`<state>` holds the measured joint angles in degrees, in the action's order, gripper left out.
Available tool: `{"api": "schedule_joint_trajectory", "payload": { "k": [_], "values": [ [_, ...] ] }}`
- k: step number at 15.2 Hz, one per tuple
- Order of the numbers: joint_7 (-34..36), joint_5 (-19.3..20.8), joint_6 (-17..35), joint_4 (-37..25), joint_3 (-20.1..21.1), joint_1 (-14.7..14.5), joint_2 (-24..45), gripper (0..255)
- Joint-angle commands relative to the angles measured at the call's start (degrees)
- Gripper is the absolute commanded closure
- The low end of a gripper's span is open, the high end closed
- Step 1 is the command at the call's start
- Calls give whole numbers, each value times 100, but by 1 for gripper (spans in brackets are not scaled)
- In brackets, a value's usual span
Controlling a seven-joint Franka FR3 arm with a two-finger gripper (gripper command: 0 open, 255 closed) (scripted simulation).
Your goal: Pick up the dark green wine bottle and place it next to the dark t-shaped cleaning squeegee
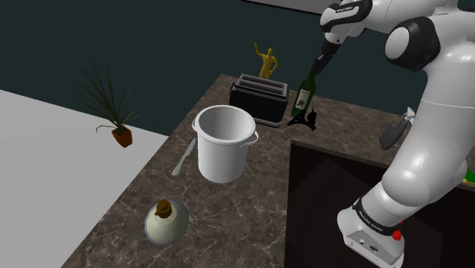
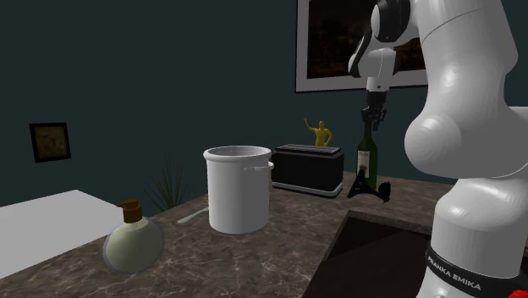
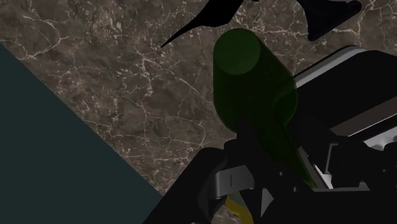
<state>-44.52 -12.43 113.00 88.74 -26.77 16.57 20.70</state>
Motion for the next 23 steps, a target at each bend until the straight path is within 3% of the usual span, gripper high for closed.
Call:
{"api": "schedule_joint_trajectory", "payload": {
  "k": [1, 5, 6, 11, 15, 23],
  "values": [
    [0, 0, 11, 9, 0, -2, -3, 255],
    [0, 0, 11, 9, 0, -1, -3, 255],
    [0, 0, 10, 8, 0, -1, -3, 0],
    [-1, -1, 10, 6, 0, -1, -1, 0],
    [72, 99, -634, -493, -48, 13, -166, 0],
    [72, 99, -634, -493, -48, 14, -166, 0]
  ]
}}
